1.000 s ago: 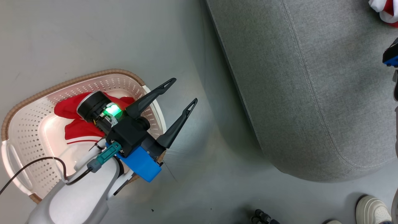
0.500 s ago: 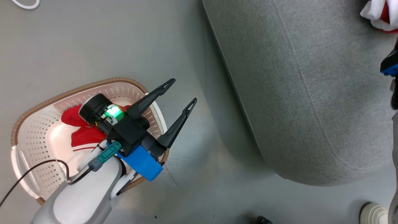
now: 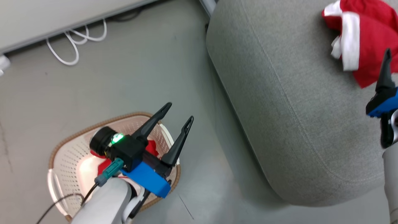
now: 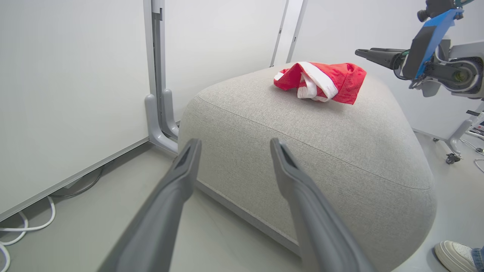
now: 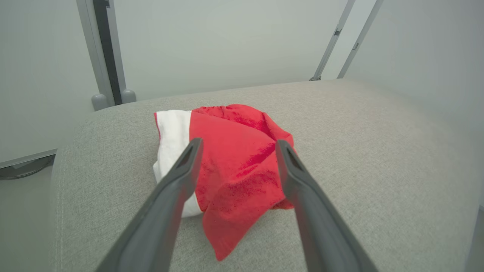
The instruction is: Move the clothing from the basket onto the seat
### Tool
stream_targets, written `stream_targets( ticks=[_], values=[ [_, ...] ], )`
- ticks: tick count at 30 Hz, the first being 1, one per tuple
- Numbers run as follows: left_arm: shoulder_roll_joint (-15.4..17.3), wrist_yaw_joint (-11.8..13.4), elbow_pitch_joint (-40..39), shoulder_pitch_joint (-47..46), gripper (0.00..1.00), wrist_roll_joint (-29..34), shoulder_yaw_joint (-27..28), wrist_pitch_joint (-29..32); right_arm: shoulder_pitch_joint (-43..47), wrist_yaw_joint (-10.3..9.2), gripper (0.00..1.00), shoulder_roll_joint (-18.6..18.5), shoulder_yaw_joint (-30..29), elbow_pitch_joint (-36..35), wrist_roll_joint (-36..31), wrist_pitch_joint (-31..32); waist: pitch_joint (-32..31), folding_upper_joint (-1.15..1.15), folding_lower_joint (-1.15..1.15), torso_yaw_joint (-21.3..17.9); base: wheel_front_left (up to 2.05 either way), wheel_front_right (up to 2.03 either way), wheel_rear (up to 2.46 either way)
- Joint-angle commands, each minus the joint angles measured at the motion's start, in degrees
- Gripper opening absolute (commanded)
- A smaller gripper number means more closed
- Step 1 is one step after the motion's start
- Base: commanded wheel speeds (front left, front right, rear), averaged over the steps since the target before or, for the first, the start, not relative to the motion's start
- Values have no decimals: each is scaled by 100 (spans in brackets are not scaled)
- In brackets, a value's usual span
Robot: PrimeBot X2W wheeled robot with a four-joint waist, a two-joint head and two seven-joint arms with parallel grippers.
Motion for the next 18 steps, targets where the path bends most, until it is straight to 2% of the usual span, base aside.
stream_targets(
  ticks=[1, 9, 18],
  values=[
    [-14, 22, 25, 136, 100, -17, 52, -25, 142, -4, 100, 11, 29, -32, -42, -5, -453, 0, 1, 168, 0, 0, 0],
    [-428, 8, 122, 1103, 100, 36, 745, -23, 1128, -4, 100, 274, 570, -723, -11, 37, -1443, 0, 1, 623, 0, 0, 0],
    [-687, 30, 168, 2069, 100, 191, 1751, -24, 2765, -4, 100, 694, 1378, -2467, 388, 491, -2113, 0, 1, 1208, 0, 0, 0]
  ],
)
